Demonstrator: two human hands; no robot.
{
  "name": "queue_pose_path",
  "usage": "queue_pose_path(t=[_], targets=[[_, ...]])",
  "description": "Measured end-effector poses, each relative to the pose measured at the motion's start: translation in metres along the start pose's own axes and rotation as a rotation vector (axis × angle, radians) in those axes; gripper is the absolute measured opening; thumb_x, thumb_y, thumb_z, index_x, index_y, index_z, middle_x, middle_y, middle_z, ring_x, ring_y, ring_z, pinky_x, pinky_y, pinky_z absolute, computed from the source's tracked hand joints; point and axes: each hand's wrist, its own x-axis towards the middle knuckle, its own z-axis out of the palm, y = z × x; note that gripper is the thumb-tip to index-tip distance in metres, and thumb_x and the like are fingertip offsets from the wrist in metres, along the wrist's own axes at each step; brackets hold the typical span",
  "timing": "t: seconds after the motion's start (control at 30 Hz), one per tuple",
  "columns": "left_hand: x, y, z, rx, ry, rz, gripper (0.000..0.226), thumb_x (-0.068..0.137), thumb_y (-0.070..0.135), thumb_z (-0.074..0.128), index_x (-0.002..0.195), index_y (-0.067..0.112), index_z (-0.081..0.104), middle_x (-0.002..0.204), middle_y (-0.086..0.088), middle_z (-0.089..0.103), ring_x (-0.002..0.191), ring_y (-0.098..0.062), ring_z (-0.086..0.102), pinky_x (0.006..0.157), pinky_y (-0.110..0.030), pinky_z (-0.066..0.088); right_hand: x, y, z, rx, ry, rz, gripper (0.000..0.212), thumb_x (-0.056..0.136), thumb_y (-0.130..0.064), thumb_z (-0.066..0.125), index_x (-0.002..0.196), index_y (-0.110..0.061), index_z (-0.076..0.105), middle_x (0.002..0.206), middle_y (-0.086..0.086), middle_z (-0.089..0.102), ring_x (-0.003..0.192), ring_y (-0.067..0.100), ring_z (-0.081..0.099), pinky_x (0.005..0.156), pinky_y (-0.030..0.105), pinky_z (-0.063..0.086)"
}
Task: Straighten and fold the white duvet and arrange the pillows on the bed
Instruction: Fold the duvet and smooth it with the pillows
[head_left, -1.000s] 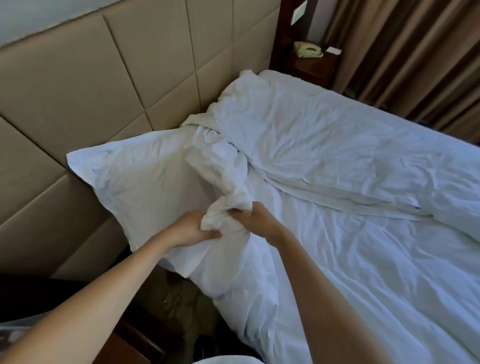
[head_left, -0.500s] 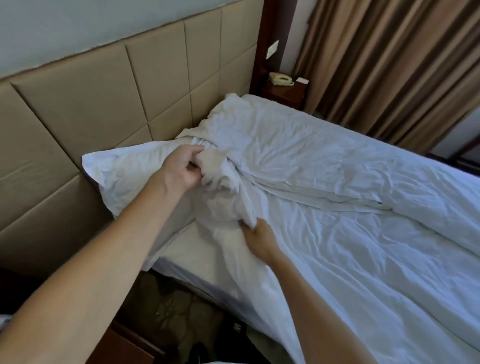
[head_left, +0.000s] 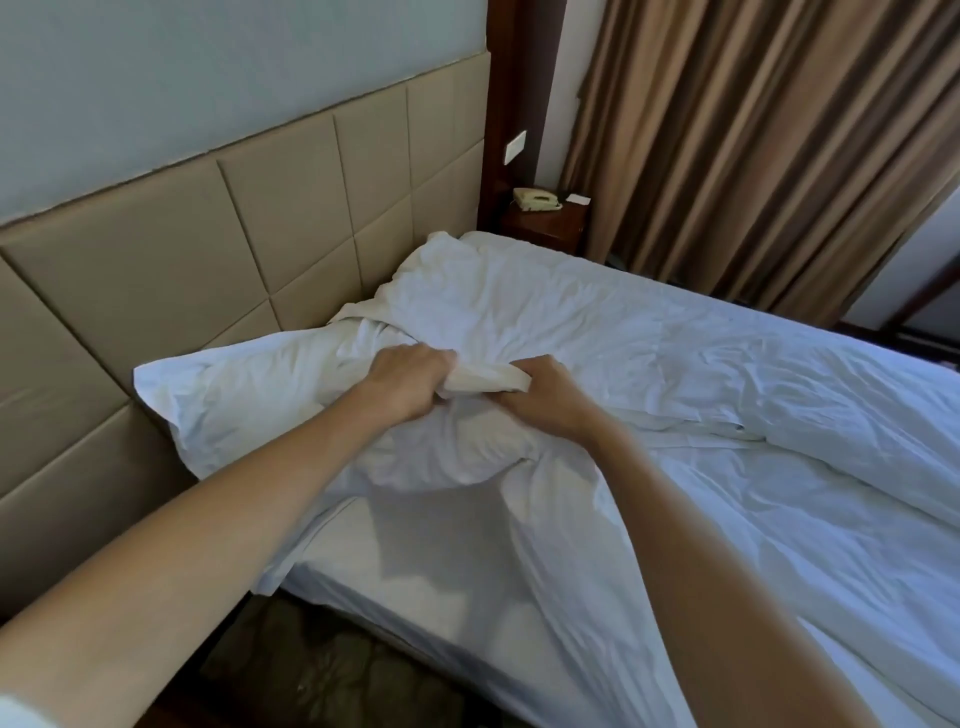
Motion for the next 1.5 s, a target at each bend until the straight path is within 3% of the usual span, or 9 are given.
queue_pose_path(t=[0.07, 0.17, 0.33, 0.47, 0.6, 0.73, 0.9, 1.27, 1.5], targets=[[0.024, 0.002, -0.013, 0.059, 0.104, -0.112, 0.011, 0.084, 0.008, 0.055, 0.092, 0.014, 0.060, 0.099, -0.007, 0.062, 0.098, -0.033, 0.061, 0.068, -0.036, 0.039, 0.007, 0.013, -0.015, -0.008, -0.050, -0.007, 0.031, 0.078, -0.042, 0.075, 0.100, -0.022, 0.068, 0.093, -0.003, 0.068, 0.084, 0.014, 0.063, 0.070, 0.031, 0.049], [0.058, 0.008, -0.043, 0.098, 0.227, -0.154, 0.016, 0.084, 0.000, 0.049, 0.080, 0.014, 0.054, 0.095, -0.006, 0.059, 0.092, -0.033, 0.060, 0.066, -0.037, 0.037, 0.027, 0.043, -0.026, -0.133, -0.124, 0.040, 0.051, 0.079, -0.030, 0.073, 0.126, -0.020, 0.055, 0.115, 0.005, 0.062, 0.103, 0.025, 0.059, 0.083, 0.036, 0.046], [0.106, 0.014, -0.067, 0.192, 0.367, -0.219, 0.024, 0.089, -0.003, 0.047, 0.100, 0.007, 0.065, 0.103, -0.013, 0.061, 0.090, -0.039, 0.064, 0.065, -0.040, 0.042, 0.037, 0.100, -0.044, -0.213, 0.041, 0.254, 0.019, 0.085, -0.019, 0.058, 0.102, -0.012, 0.064, 0.100, 0.013, 0.068, 0.095, 0.032, 0.064, 0.070, 0.029, 0.039], [0.135, -0.008, -0.083, 0.257, 0.364, -0.235, 0.022, 0.087, -0.006, 0.050, 0.099, 0.004, 0.065, 0.105, -0.016, 0.055, 0.091, -0.042, 0.064, 0.069, -0.042, 0.046, 0.045, 0.151, -0.075, -0.239, 0.148, 0.440, 0.025, 0.091, -0.027, 0.051, 0.099, -0.009, 0.067, 0.102, 0.019, 0.067, 0.098, 0.036, 0.064, 0.070, 0.032, 0.041], [0.175, -0.033, -0.082, 0.337, 0.285, -0.243, 0.023, 0.091, 0.002, 0.048, 0.105, 0.005, 0.066, 0.116, -0.020, 0.060, 0.105, -0.041, 0.062, 0.079, -0.042, 0.048, 0.081, 0.142, -0.107, -0.204, 0.363, 0.454, 0.021, 0.091, -0.018, 0.043, 0.082, -0.012, 0.062, 0.085, 0.010, 0.062, 0.079, 0.032, 0.060, 0.068, 0.035, 0.046], [0.225, -0.063, -0.079, 0.356, 0.324, -0.245, 0.028, 0.094, 0.008, 0.046, 0.109, 0.011, 0.069, 0.113, -0.017, 0.065, 0.105, -0.037, 0.064, 0.081, -0.039, 0.049, 0.137, 0.125, -0.138, -0.227, 0.507, 0.409, 0.023, 0.091, -0.012, 0.041, 0.080, -0.017, 0.061, 0.086, 0.008, 0.064, 0.081, 0.032, 0.061, 0.071, 0.040, 0.052], [0.312, -0.091, -0.095, 0.348, 0.424, -0.221, 0.022, 0.092, 0.007, 0.050, 0.100, 0.012, 0.071, 0.107, -0.015, 0.070, 0.103, -0.035, 0.065, 0.087, -0.038, 0.043, 0.221, 0.114, -0.183, -0.282, 0.642, 0.408, 0.025, 0.091, -0.007, 0.044, 0.094, -0.016, 0.068, 0.087, 0.006, 0.059, 0.084, 0.030, 0.058, 0.070, 0.036, 0.042], [0.564, -0.205, -0.092, 0.416, 0.488, -0.101, 0.022, 0.088, 0.005, 0.053, 0.095, 0.016, 0.070, 0.097, -0.007, 0.067, 0.094, -0.031, 0.061, 0.080, -0.037, 0.039, 0.490, 0.160, -0.245, -0.367, 0.731, 0.390, 0.025, 0.078, -0.004, 0.042, 0.065, -0.021, 0.054, 0.068, -0.001, 0.058, 0.075, 0.031, 0.055, 0.071, 0.036, 0.034], [0.698, -0.260, -0.089, 0.387, 0.535, -0.174, 0.022, 0.086, 0.001, 0.054, 0.100, 0.011, 0.069, 0.104, -0.014, 0.061, 0.100, -0.036, 0.053, 0.085, -0.043, 0.037, 0.637, 0.198, -0.266, -0.346, 0.771, 0.397, 0.028, 0.078, -0.004, 0.041, 0.069, -0.020, 0.061, 0.074, 0.002, 0.062, 0.081, 0.031, 0.055, 0.075, 0.035, 0.030]])
